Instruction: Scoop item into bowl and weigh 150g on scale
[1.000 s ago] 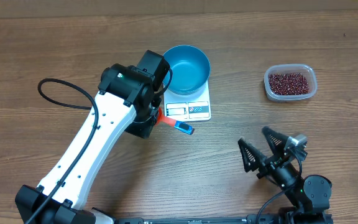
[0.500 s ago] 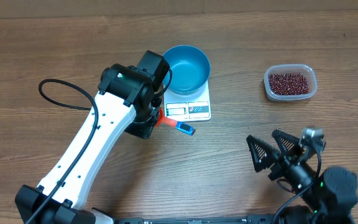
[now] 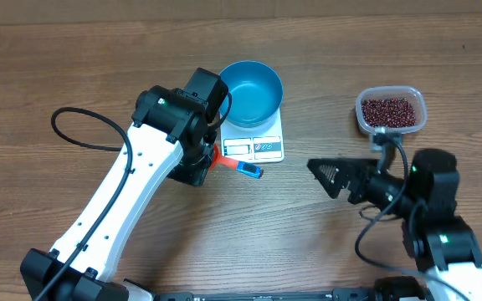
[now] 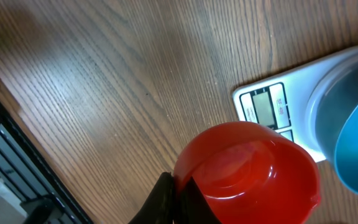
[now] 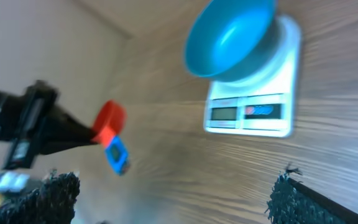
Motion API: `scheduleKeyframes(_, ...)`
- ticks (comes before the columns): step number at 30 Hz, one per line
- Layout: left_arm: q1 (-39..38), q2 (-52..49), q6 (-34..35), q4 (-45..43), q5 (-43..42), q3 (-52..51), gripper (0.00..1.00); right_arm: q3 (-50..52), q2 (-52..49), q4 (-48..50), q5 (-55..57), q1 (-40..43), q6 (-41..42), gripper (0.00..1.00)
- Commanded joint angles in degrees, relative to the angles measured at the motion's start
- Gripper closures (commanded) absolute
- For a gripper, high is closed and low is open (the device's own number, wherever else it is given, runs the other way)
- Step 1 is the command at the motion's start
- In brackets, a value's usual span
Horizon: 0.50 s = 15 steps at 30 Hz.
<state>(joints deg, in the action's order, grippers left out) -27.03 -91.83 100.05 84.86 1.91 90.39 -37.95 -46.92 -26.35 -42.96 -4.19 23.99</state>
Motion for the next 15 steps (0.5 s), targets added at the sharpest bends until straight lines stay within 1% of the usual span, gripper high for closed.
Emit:
scheduleKeyframes(1,-0.4,0.8,4.8,0.2,-0.2,0.6,0.96,-1.4,-3.6,3.4,-11.4,-0.3,1.6,0.00)
scheduleKeyframes(4,-0.4,0.8,7.0,0.2,-0.7,0.6,0.96,-1.4,-7.6,6.5,-12.9,-0.3,8.0,0.00)
scheduleKeyframes(7,-0.4,0.8,8.9,0.0,-1.6,0.6,0.96,-1.4,-10.7,6.6,-12.9,-0.3,12.8,0.00)
scheduleKeyframes(12,-0.4,0.8,9.3,-2.3,-3.0,0.6,0.96,-1.4,-14.2,7.0,-14.2,-0.3,14.1,0.00)
scheduleKeyframes(15,-0.4,0.8,9.5,-3.3,-4.5,0.6,0.96,-1.4,-14.5,7.3,-14.2,-0.3,15.9,0.00)
